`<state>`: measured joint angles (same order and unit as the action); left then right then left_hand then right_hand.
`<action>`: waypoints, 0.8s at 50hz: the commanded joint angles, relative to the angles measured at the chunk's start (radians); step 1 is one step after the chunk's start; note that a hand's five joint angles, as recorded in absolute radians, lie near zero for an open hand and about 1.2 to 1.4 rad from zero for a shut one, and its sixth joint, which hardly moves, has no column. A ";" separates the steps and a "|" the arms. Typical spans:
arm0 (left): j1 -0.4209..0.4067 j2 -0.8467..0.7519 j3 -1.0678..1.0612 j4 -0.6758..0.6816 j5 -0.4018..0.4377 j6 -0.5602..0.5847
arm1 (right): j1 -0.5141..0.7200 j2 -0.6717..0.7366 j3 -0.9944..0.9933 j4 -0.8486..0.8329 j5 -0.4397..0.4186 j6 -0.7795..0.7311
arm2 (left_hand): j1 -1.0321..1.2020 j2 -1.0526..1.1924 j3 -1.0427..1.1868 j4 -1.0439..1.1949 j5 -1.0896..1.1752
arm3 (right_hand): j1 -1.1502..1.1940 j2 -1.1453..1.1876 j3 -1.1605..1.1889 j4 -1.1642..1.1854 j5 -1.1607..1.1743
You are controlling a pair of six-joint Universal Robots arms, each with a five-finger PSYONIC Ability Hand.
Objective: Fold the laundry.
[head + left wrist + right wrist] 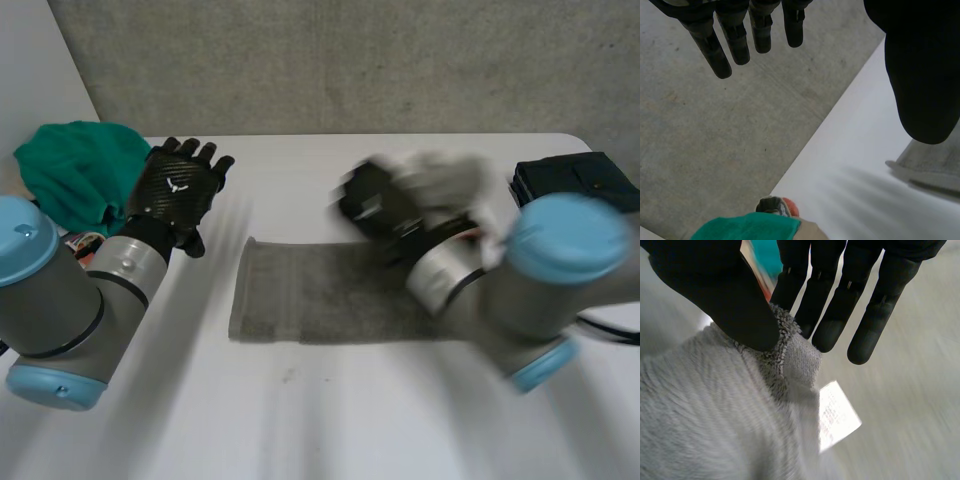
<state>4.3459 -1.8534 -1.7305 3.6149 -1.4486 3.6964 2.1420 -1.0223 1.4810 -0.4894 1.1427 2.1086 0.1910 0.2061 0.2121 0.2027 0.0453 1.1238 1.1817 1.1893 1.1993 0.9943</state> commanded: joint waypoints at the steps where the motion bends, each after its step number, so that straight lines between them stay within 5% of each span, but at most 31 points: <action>1: -0.002 0.028 -0.024 -0.001 -0.001 -0.075 | 0.226 0.220 -0.110 0.060 -0.063 -0.032 | -0.017 -0.032 -0.038 -0.028 -0.045 | 0.272 0.215 0.207 0.197 0.227; 3: -0.003 0.028 -0.026 -0.001 -0.001 -0.075 | 0.236 0.235 -0.134 0.092 -0.031 -0.032 | -0.017 -0.032 -0.038 -0.028 -0.045 | 0.272 0.215 0.207 0.197 0.227; 7: -0.008 0.028 -0.018 0.001 0.002 -0.076 | 0.231 0.214 -0.157 0.158 0.124 0.000 | -0.017 -0.032 -0.038 -0.028 -0.045 | -0.949 -1.007 -1.015 -1.025 -0.994; 12: -0.014 0.025 -0.004 0.002 0.002 -0.076 | 0.191 0.113 -0.104 0.189 0.264 0.205 | -0.017 -0.032 -0.038 -0.028 -0.045 | -0.949 -1.007 -1.015 -1.025 -0.994; 20: -0.087 0.008 0.025 0.002 0.001 -0.076 | 0.037 -0.054 0.047 0.294 0.256 0.605 | -0.017 -0.032 -0.038 -0.028 -0.045 | -0.949 -1.007 -1.015 -1.025 -0.994; 26: -0.115 -0.030 0.032 0.002 0.001 -0.076 | -0.114 -0.024 0.134 0.368 0.256 0.541 | -0.017 -0.032 -0.038 -0.028 -0.045 | -0.929 -0.987 -0.994 -1.004 -0.974; 29: -0.120 -0.040 0.032 0.002 -0.001 -0.076 | -0.172 -0.009 0.150 0.370 0.279 0.487 | -0.017 -0.032 -0.038 -0.028 -0.045 | -0.313 -0.371 -0.379 -0.389 -0.358; 30: -0.120 -0.040 0.032 0.002 -0.001 -0.076 | -0.200 -0.009 0.159 0.353 0.285 0.470 | -0.017 -0.032 -0.038 -0.028 -0.045 | 0.267 0.209 0.201 0.191 0.222; 40: -0.118 -0.024 0.029 0.001 -0.004 -0.075 | -0.143 -0.179 0.168 0.075 0.347 0.424 | -0.017 -0.032 -0.038 -0.028 -0.045 | 0.272 0.215 0.207 0.197 0.227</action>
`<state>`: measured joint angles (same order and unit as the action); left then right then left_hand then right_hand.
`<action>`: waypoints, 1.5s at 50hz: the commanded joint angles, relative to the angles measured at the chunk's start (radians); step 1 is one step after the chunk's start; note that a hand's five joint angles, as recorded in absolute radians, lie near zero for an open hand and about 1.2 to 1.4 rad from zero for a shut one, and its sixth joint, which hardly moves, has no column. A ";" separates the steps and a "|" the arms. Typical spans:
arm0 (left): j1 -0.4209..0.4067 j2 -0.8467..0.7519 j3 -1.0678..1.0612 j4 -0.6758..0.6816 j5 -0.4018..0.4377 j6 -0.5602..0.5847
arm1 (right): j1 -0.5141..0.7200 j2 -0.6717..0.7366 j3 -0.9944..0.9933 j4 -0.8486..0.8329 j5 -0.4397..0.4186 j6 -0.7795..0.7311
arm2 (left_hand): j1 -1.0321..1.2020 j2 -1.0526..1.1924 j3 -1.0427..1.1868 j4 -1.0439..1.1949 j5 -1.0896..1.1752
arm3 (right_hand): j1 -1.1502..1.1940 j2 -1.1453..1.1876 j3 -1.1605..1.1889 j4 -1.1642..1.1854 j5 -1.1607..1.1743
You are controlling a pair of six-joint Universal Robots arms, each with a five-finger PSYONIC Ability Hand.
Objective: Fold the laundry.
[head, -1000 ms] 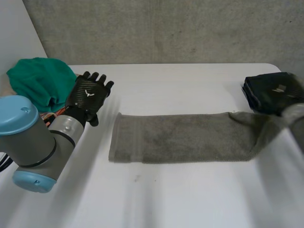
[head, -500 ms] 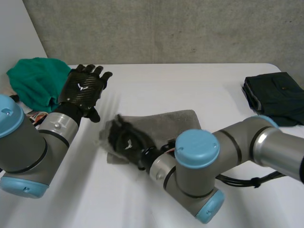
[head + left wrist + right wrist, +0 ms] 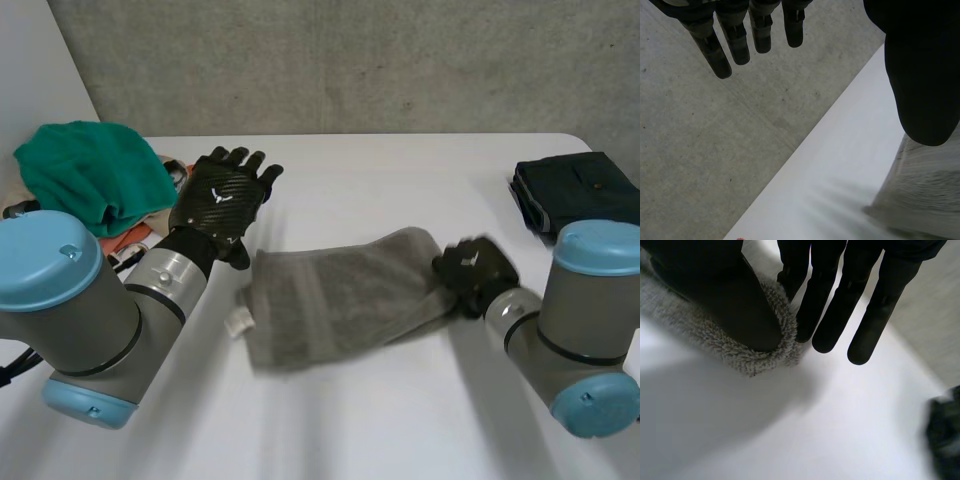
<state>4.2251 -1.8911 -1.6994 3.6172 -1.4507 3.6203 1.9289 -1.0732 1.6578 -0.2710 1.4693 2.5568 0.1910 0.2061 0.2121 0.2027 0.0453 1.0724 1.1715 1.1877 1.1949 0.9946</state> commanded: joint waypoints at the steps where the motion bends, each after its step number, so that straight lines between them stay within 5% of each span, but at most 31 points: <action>1: 0.004 0.020 -0.002 -0.002 -0.003 0.001 | 0.096 -0.132 -0.019 -0.142 0.010 -0.021 | -0.017 -0.032 -0.038 -0.028 -0.045 | 0.324 0.225 0.209 0.201 0.227; 6: 0.010 0.044 -0.009 -0.008 -0.008 -0.006 | 0.362 -0.027 -0.098 -0.146 -0.081 -0.055 | -0.017 -0.032 -0.038 -0.028 -0.045 | 0.324 0.225 0.209 0.201 0.227; 12: 0.013 0.061 -0.014 -0.025 -0.107 -0.063 | 0.467 0.107 -0.124 -0.108 -0.191 -0.184 | -0.017 -0.032 -0.038 -0.028 -0.045 | 0.324 0.225 0.209 0.201 0.227; 15: 0.012 0.072 -0.016 -0.048 -0.155 -0.092 | 0.466 0.144 -0.138 -0.036 -0.193 -0.216 | -0.017 -0.032 -0.038 -0.028 -0.045 | -0.719 -0.818 -0.835 -0.842 -0.816; 16: 0.012 0.079 -0.014 -0.072 -0.181 -0.112 | 0.466 0.142 -0.141 -0.019 -0.190 -0.211 | -0.017 -0.032 -0.038 -0.028 -0.045 | -0.898 -0.997 -1.013 -1.020 -0.995; 20: 0.009 0.095 -0.006 -0.124 -0.207 -0.152 | 0.450 0.099 -0.165 0.007 -0.167 -0.115 | -0.017 -0.032 -0.038 -0.028 -0.045 | -0.898 -0.997 -1.013 -1.020 -0.995; 25: -0.013 0.098 0.009 -0.169 -0.208 -0.206 | 0.287 -0.003 -0.208 0.021 -0.150 0.272 | -0.017 -0.032 -0.038 -0.028 -0.045 | -0.898 -0.997 -1.013 -1.020 -0.995; 31: -0.148 0.083 0.061 -0.245 -0.209 -0.331 | 0.217 -0.008 -0.302 0.183 -0.176 0.494 | -0.017 -0.032 -0.038 -0.028 -0.045 | -0.898 -0.997 -1.013 -1.020 -0.995; 48: -0.183 -0.273 0.262 -0.471 -0.301 -0.390 | 0.205 0.364 -0.726 0.610 -0.156 0.447 | 0.008 -0.007 -0.013 -0.004 -0.021 | -0.898 -0.997 -1.013 -1.020 -0.995; 61: -0.142 -0.148 0.233 -0.535 -0.290 -0.390 | 0.214 0.230 -0.708 0.563 0.045 0.154 | 0.002 -0.013 -0.019 -0.010 -0.027 | -0.898 -0.997 -1.013 -1.020 -0.995; 69: -0.111 0.036 0.256 -0.494 -0.177 -0.388 | 0.298 0.092 -0.494 0.359 0.048 0.076 | -0.017 -0.032 -0.038 -0.028 -0.045 | -0.898 -0.997 -1.013 -1.020 -0.995; 75: 0.002 0.107 0.268 -0.460 0.048 -0.387 | 0.343 -0.004 -0.228 0.193 0.040 0.063 | -0.007 -0.022 -0.028 -0.019 -0.036 | -0.864 -0.963 -0.980 -0.987 -0.961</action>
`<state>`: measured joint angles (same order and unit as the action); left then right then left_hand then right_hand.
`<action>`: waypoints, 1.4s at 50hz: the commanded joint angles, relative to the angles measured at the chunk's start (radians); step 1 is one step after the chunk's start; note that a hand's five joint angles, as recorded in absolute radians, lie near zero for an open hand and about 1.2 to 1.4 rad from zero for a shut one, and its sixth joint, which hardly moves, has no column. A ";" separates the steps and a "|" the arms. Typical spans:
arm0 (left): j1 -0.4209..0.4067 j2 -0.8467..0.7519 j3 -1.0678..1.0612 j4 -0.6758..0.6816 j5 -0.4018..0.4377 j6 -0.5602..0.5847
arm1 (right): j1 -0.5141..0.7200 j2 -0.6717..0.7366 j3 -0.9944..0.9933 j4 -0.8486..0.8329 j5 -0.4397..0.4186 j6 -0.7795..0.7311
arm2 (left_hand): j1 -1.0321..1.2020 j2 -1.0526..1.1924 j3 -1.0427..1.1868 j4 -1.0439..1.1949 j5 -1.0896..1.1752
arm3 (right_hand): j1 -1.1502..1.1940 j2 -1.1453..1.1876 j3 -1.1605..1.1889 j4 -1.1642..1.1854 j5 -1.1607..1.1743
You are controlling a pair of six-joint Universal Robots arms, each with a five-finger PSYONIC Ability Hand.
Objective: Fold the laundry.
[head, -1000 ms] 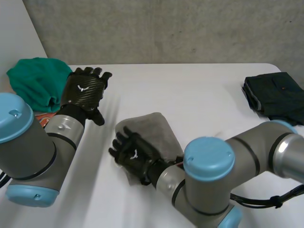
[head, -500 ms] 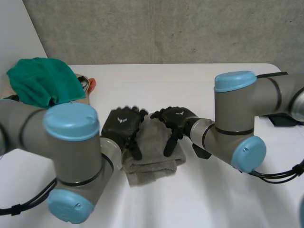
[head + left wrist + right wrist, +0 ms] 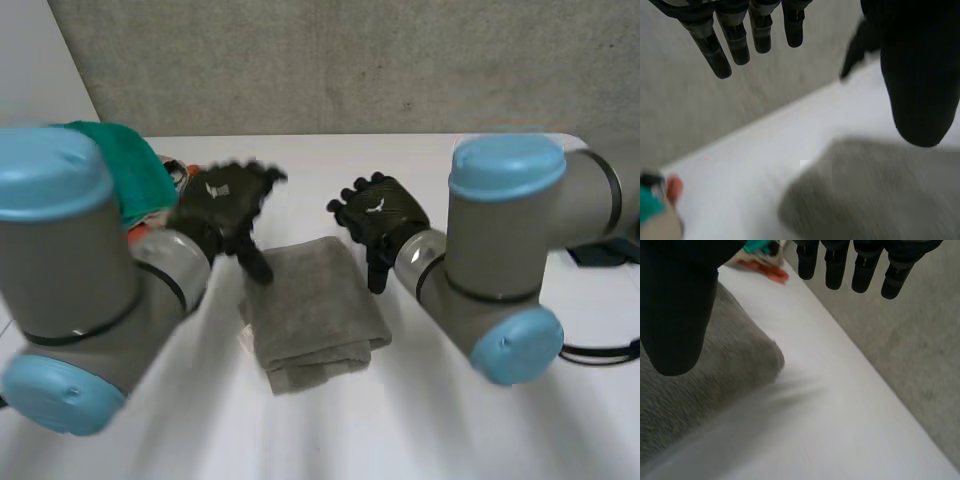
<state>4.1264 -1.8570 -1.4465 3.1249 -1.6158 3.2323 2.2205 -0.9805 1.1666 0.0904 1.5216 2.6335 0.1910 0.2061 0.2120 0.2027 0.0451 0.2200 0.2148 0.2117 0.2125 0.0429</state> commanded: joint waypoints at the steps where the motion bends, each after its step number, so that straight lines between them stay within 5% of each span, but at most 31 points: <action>1: 0.109 0.077 0.020 0.032 0.264 0.000 | 0.059 -0.099 0.292 -0.184 -0.012 -0.012 | -0.004 -0.019 -0.025 -0.016 -0.033 | -0.003 0.002 0.005 0.004 0.000; 5: 0.143 0.088 0.017 0.030 0.512 0.000 | 0.103 -0.098 0.405 -0.262 -0.017 -0.010 | 0.005 -0.010 -0.016 -0.007 -0.024 | 0.009 0.014 0.017 0.016 0.011; 11: 0.158 0.091 -0.012 0.026 0.663 -0.002 | 0.117 -0.086 0.515 -0.425 -0.023 -0.007 | -0.001 -0.016 -0.022 -0.013 -0.030 | 0.009 0.014 0.017 0.016 0.011; 29: 0.135 0.088 -0.034 0.032 0.662 -0.002 | 0.105 0.105 0.392 -0.583 -0.027 -0.024 | -0.004 -0.019 -0.025 -0.016 -0.032 | 0.070 0.076 0.079 0.078 0.073; 35: 0.135 0.088 -0.032 0.034 0.663 -0.003 | 0.103 0.114 0.372 -0.594 -0.029 -0.012 | -0.007 -0.022 -0.028 -0.019 -0.035 | 0.609 0.615 0.618 0.617 0.612; 36: 0.134 0.088 -0.031 0.034 0.663 -0.003 | 0.103 0.114 0.360 -0.597 -0.031 -0.009 | -0.007 -0.022 -0.028 -0.019 -0.035 | 1.009 1.014 1.017 1.016 1.011; 37: 0.135 0.090 -0.029 0.035 0.663 -0.003 | 0.103 0.114 0.354 -0.600 -0.032 -0.007 | -0.007 -0.022 -0.028 -0.019 -0.035 | 1.175 1.180 1.183 1.182 1.177; 46: 0.134 0.093 0.015 0.037 0.662 -0.011 | 0.076 0.106 0.200 -0.603 -0.032 0.028 | 0.002 -0.013 -0.019 -0.010 -0.027 | 1.176 1.181 1.185 1.184 1.179; 58: 0.124 0.145 0.097 0.041 0.660 -0.032 | -0.203 -0.001 -0.022 -0.586 -0.046 0.079 | -0.001 -0.016 -0.022 -0.013 -0.030 | 1.176 1.181 1.185 1.184 1.179; 70: 0.115 0.124 0.083 0.058 0.660 -0.055 | -0.652 0.096 -0.159 -0.595 -0.306 0.178 | -0.001 -0.016 -0.022 -0.013 -0.030 | 1.176 1.181 1.185 1.184 1.179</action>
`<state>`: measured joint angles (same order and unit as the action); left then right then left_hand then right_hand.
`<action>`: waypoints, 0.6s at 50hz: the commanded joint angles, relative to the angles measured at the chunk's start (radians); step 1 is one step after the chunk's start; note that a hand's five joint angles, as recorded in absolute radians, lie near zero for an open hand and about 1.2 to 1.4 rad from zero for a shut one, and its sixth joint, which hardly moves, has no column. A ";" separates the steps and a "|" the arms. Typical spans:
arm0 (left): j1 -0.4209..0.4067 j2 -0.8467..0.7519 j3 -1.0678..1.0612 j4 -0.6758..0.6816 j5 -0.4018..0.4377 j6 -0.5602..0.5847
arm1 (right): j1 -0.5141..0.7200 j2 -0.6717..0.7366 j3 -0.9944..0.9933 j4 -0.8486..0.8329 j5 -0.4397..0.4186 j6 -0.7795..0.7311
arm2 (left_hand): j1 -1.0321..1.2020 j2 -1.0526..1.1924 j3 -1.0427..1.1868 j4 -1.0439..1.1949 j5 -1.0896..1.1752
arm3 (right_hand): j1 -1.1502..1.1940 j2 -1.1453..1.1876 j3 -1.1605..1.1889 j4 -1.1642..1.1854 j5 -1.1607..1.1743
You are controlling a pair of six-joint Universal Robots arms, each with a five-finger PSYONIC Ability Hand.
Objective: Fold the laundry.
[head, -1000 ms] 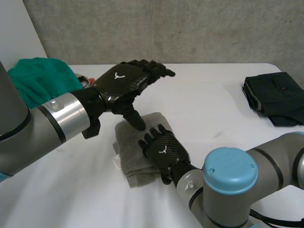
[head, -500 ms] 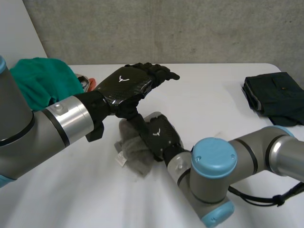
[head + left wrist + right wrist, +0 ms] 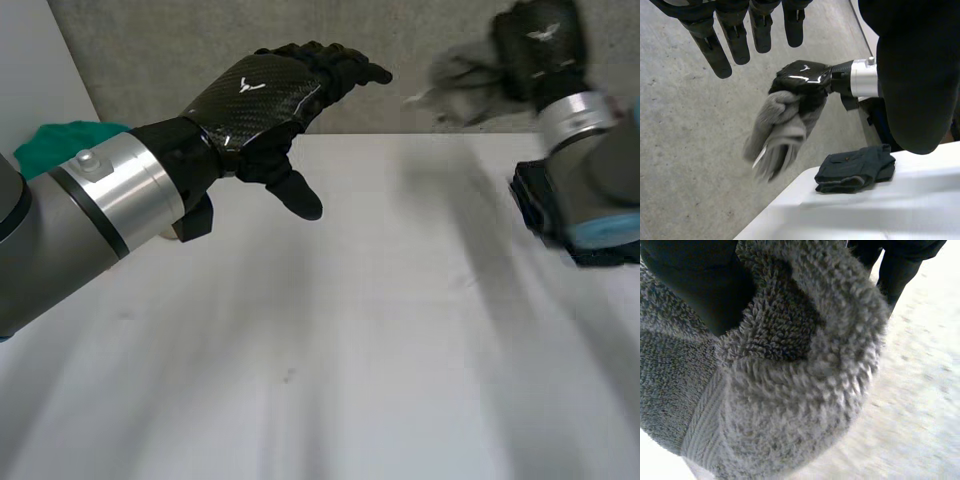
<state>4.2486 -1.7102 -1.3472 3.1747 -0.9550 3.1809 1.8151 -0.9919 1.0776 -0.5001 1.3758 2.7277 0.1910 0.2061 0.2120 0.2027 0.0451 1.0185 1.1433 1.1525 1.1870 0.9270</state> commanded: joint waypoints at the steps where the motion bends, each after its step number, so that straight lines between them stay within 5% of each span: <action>1: -0.009 -0.028 -0.018 0.008 -0.001 -0.004 | -0.270 0.130 -0.082 -0.005 -0.176 0.095 | -0.001 -0.016 -0.022 -0.013 -0.030 | 0.378 0.253 0.244 0.209 0.295; 14: -0.047 -0.114 -0.018 0.010 -0.001 0.001 | -0.511 0.545 -0.275 0.002 -0.391 0.081 | 0.005 -0.010 -0.016 -0.007 -0.024 | 0.378 0.253 0.244 0.209 0.295; 16: -0.050 -0.120 -0.017 0.010 -0.001 0.002 | -0.531 0.570 -0.277 0.008 -0.388 0.049 | 0.005 -0.010 -0.016 -0.007 -0.024 | 0.085 -0.040 -0.049 -0.084 0.002; 18: -0.053 -0.121 -0.015 0.011 -0.004 0.002 | -0.543 0.558 -0.262 0.011 -0.385 0.012 | 0.005 -0.010 -0.016 -0.007 -0.024 | -0.844 -0.969 -0.978 -1.013 -0.927; 30: -0.082 -0.108 -0.010 0.010 -0.034 0.002 | -0.546 0.233 -0.151 0.285 -0.242 0.024 | 0.005 -0.010 -0.016 -0.007 -0.024 | -0.844 -0.969 -0.978 -1.013 -0.927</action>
<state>4.1828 -1.8286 -1.3522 3.1861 -0.9839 3.1833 1.2690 -0.5995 0.8822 -0.3695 1.0536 2.7408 0.1910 0.2061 0.2121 0.2027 0.0450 0.2236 0.2169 0.2152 0.2150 0.0435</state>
